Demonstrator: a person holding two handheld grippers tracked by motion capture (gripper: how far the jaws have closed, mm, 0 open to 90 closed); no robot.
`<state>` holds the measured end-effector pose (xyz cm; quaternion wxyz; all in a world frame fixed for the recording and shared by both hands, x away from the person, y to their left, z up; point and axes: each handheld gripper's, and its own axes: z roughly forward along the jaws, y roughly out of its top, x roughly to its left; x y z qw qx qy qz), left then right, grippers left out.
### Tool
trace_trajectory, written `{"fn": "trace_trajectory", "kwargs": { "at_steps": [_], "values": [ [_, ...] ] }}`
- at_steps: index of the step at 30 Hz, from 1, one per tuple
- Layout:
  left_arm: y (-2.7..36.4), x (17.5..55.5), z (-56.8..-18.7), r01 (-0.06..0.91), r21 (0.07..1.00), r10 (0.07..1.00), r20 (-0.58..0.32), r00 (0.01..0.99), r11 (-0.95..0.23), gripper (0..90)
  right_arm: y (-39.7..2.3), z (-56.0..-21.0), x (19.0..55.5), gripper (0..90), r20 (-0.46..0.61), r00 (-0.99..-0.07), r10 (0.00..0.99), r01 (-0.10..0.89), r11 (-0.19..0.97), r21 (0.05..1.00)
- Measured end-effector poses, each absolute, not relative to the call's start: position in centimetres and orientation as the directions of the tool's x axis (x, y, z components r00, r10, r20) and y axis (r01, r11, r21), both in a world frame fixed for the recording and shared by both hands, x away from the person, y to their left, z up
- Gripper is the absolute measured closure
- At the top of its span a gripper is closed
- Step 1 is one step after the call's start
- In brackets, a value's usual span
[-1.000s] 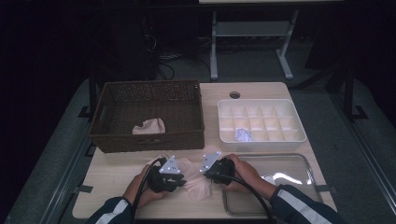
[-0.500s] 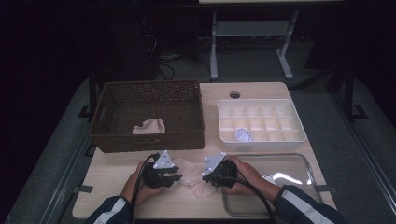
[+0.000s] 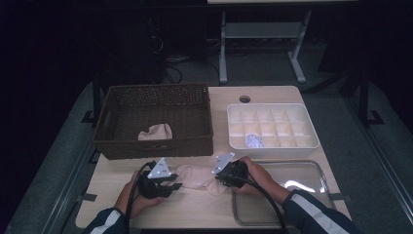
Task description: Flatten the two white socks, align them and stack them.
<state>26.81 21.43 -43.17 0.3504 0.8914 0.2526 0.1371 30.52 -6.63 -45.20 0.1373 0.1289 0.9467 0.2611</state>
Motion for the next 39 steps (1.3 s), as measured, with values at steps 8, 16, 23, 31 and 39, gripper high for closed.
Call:
{"fn": "trace_trajectory", "kwargs": {
  "at_steps": [8,16,23,31,39],
  "values": [
    [24.7,26.6,-44.4,0.457,0.643,0.635,0.059,0.77,-0.615,48.3,-6.8,-45.3,31.0,79.6,-0.265,-0.894,0.362,0.184,0.834,0.521],
    [25.3,27.4,-45.2,0.492,0.619,0.657,0.052,0.752,-0.612,75.3,-6.4,-44.6,29.8,77.2,-0.163,-0.939,0.304,0.146,0.778,0.611],
    [24.6,26.5,-43.5,0.409,0.68,0.567,0.012,0.824,-0.608,85.7,-5.9,-45.7,29.7,76.0,-0.138,-0.955,0.262,0.13,0.789,0.6],
    [21.1,24.9,-42.6,0.29,0.722,0.41,-0.009,0.912,-0.628,87.8,-5.9,-45.7,29.8,76.7,-0.15,-0.947,0.284,0.143,0.791,0.596],
    [17.0,25.6,-44.2,0.271,0.716,0.314,-0.076,0.946,-0.644,87.3,-6.0,-45.6,30.2,75.0,-0.13,-0.948,0.29,0.158,0.787,0.597]
  ]
}}
